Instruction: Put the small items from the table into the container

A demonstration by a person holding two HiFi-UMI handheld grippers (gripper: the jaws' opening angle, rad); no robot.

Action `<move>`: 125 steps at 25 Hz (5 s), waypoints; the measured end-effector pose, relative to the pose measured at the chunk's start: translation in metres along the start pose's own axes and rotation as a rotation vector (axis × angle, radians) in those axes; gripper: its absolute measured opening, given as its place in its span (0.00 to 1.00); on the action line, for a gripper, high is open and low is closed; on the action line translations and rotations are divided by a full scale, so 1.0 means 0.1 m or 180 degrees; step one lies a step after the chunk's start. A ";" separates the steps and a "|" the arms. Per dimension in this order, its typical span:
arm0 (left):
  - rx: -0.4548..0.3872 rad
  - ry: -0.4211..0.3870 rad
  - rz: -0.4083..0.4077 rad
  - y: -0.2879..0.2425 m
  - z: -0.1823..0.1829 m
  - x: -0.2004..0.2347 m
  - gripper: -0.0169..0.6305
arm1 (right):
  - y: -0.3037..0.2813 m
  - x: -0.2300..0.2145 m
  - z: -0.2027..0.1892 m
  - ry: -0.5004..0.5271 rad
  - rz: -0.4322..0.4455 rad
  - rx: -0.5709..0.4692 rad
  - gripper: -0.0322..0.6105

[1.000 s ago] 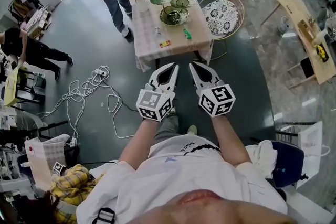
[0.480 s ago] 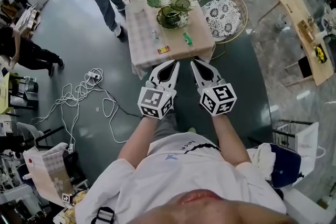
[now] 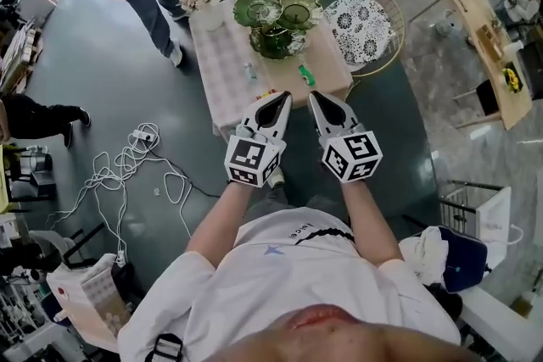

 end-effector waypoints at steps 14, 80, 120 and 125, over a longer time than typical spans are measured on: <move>0.0099 0.0093 -0.0207 -0.84 -0.57 0.39 0.04 | -0.75 -0.78 -0.14 -0.0136 -0.0305 0.0322 0.08; 0.0575 0.0422 -0.0188 -1.54 -2.20 0.42 0.04 | -1.76 -2.66 -1.93 0.0188 -0.1005 0.1738 0.33; 0.0247 0.0123 0.0650 -1.48 -0.67 1.52 0.04 | -2.52 -1.25 0.13 0.0927 -0.0002 0.1144 0.33; 0.0321 0.0172 0.0864 -1.56 -0.77 1.79 0.04 | -2.96 -1.29 0.14 0.1167 0.0171 0.1332 0.33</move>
Point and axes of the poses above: the fingertips, and each gripper's own axes: y backward along the fingers, x to its left, z out of its top, the point moved 1 cm from there along y, backward along the fingers, and after that the axes turned 15 degrees about -y, right-handed, at the moved point
